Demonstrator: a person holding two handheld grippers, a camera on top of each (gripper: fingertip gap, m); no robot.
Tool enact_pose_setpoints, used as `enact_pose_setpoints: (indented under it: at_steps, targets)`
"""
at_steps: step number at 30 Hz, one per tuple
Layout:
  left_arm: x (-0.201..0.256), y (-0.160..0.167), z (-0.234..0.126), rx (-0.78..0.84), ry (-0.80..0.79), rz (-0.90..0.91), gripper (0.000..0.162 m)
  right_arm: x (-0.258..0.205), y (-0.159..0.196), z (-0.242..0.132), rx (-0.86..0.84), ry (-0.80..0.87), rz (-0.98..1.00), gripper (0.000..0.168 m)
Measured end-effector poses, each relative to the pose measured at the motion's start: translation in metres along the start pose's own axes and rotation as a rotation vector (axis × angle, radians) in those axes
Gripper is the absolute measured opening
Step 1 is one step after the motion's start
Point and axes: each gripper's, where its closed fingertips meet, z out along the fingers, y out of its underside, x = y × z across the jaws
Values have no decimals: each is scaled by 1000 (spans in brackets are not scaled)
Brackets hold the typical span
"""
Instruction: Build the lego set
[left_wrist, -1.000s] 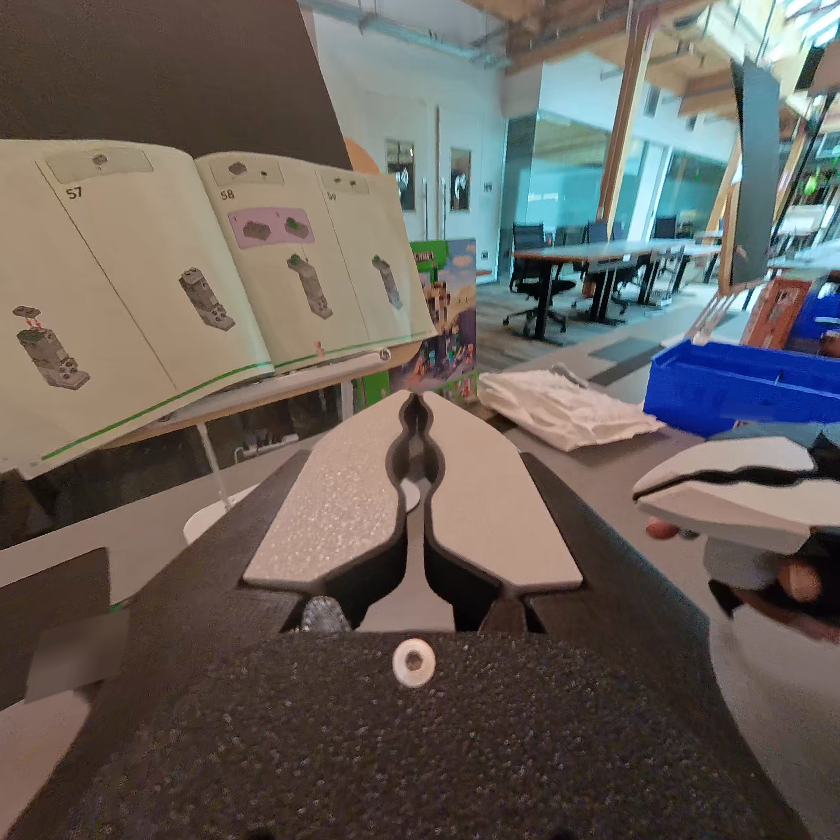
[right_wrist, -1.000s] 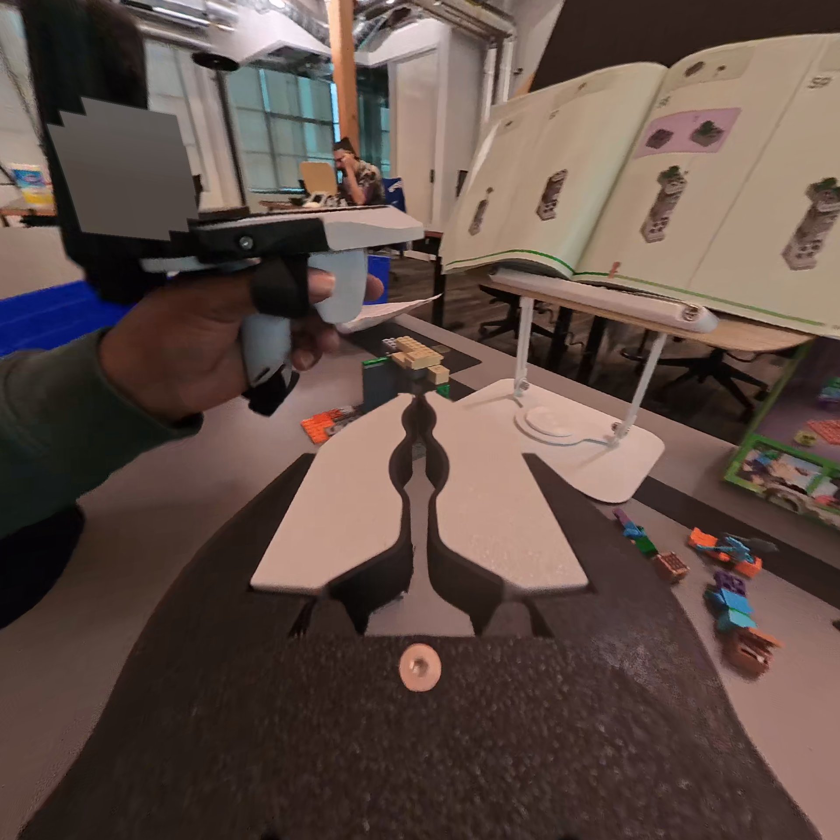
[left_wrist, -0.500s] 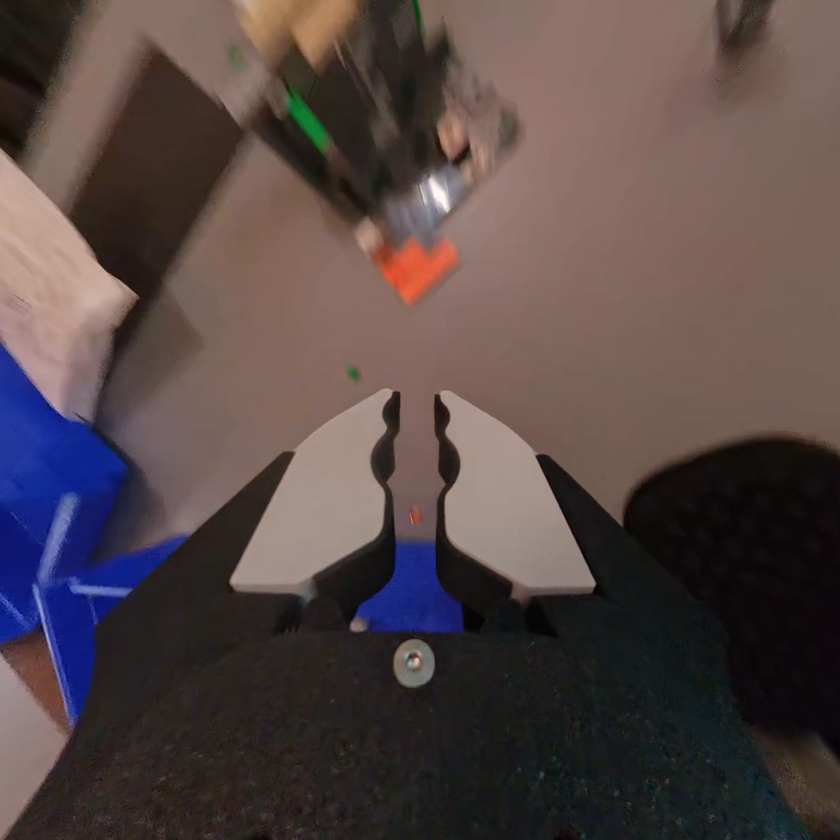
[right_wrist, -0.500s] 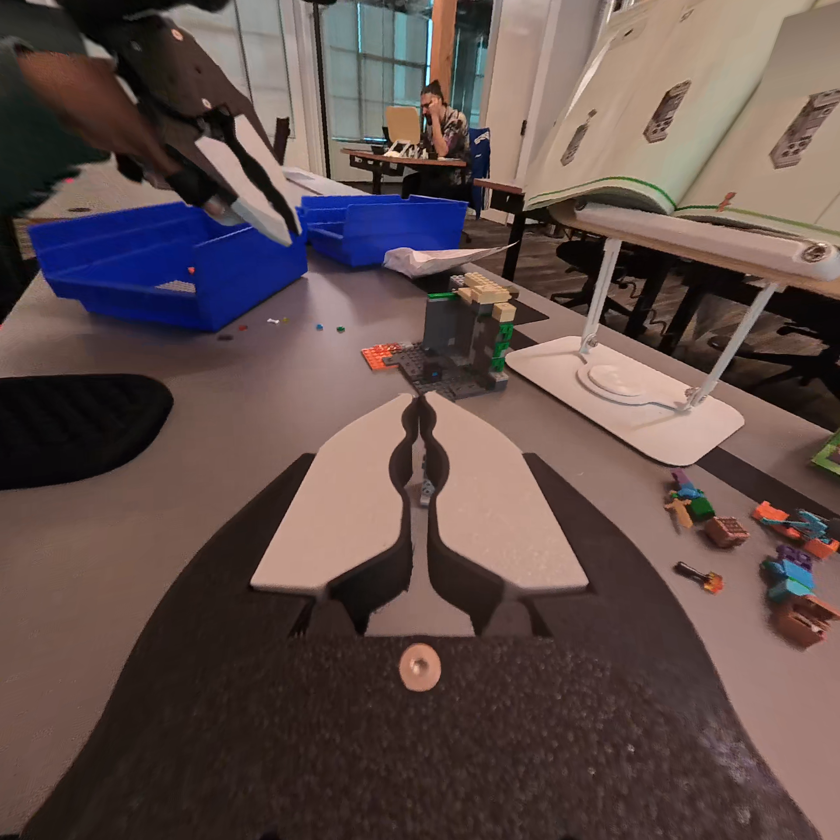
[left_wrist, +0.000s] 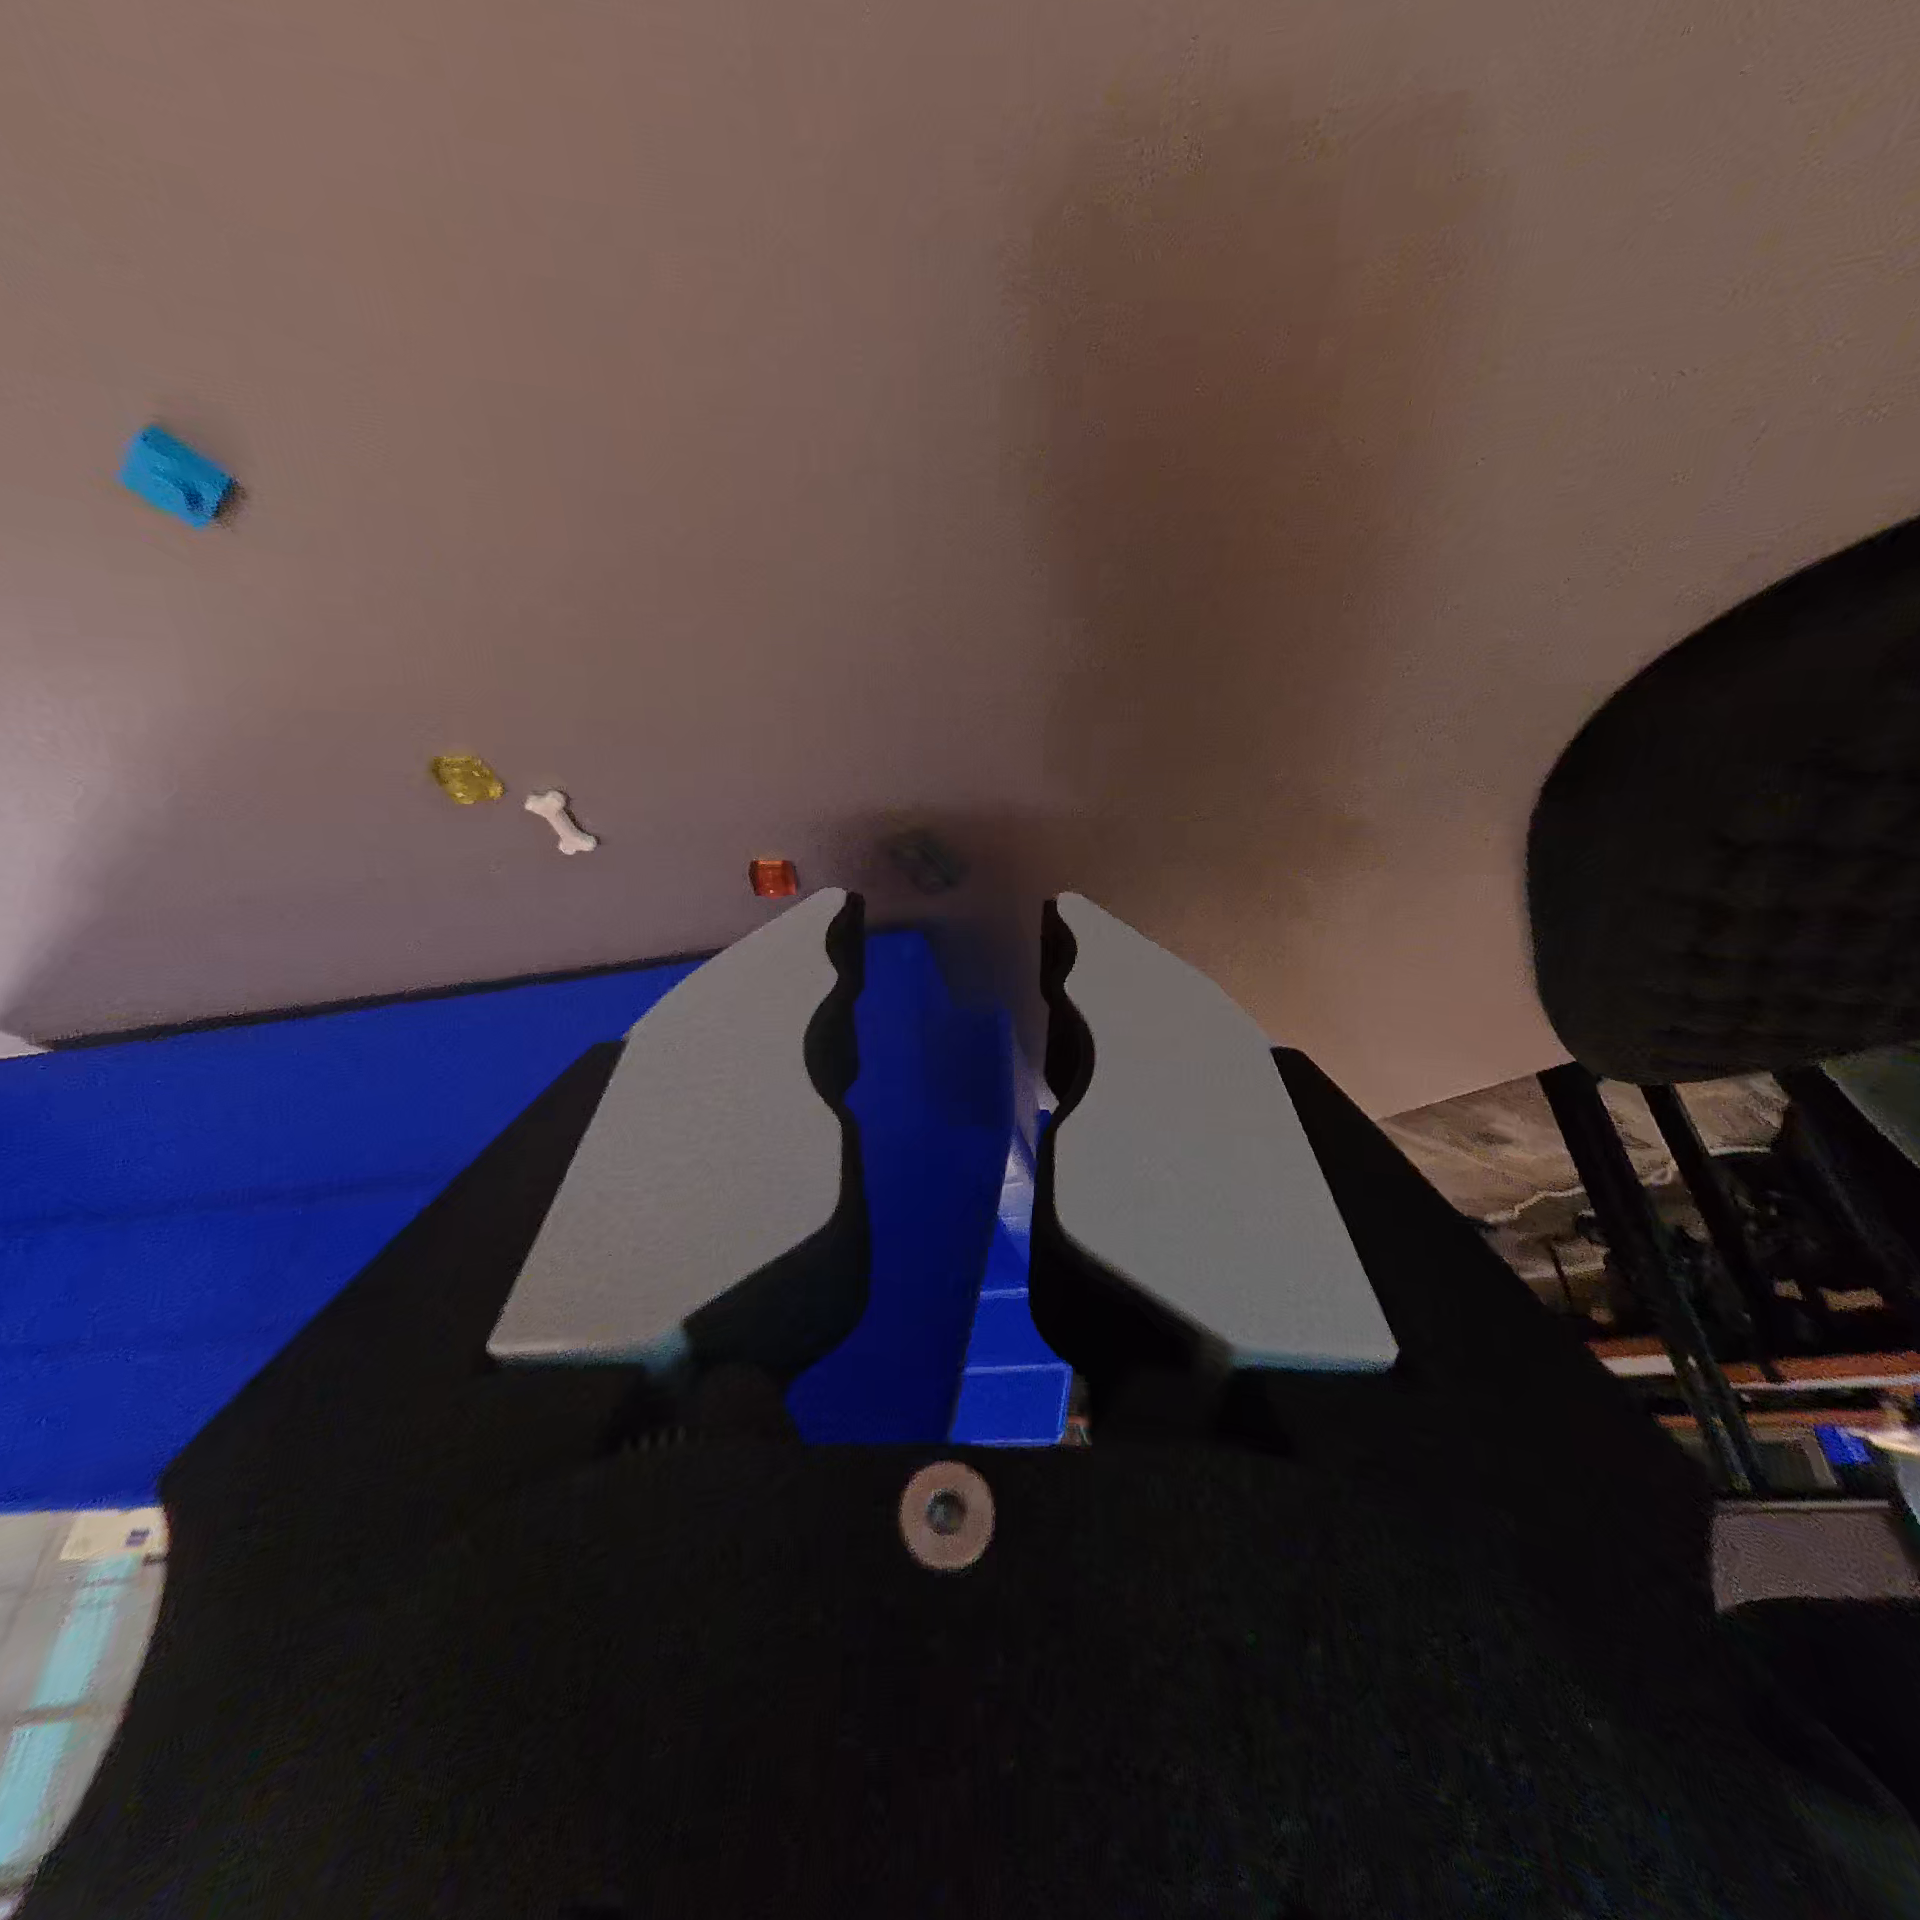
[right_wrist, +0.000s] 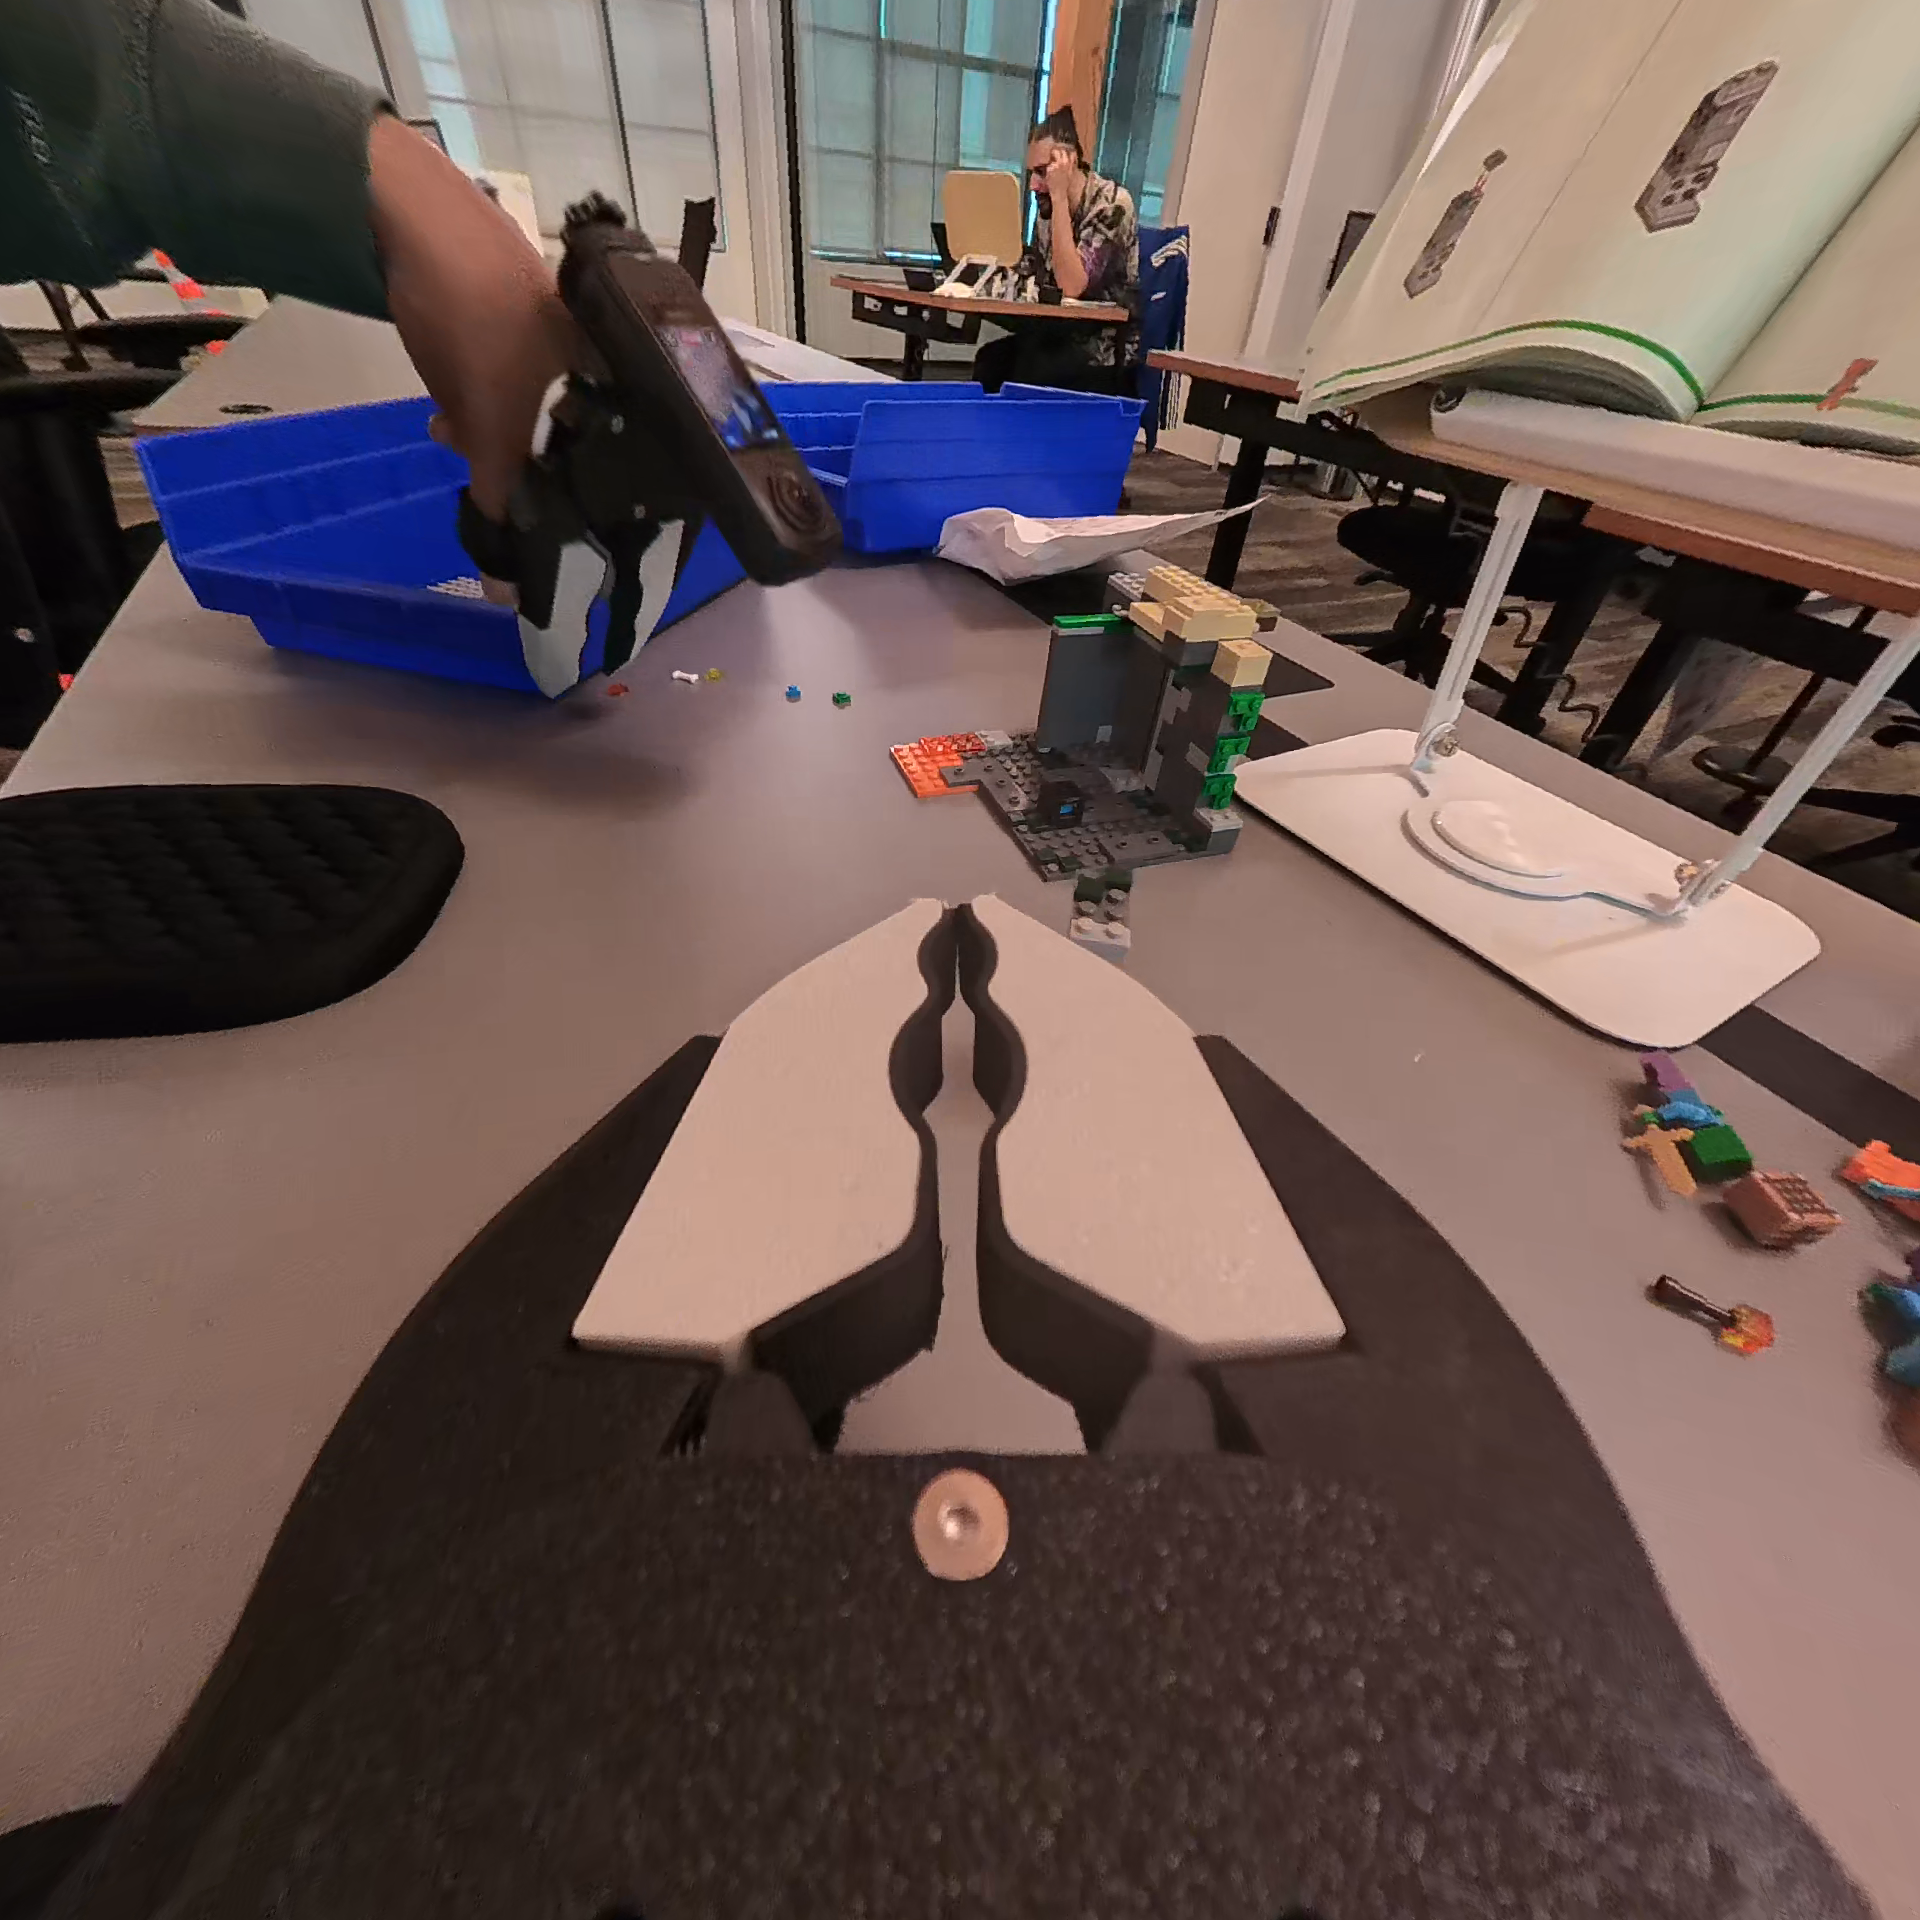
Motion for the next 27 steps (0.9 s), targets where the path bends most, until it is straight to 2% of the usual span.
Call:
enact_pose_setpoints:
  at_steps: [11, 27]
  targets:
    - [-4, 1, 15, -41, -33, -72, 14, 2, 3, 0, -10, -4, 17, 0]
    - [-2, 7, 23, -197, -16, -45, 17, 5, 9, 0, -28, -6, 29, 0]
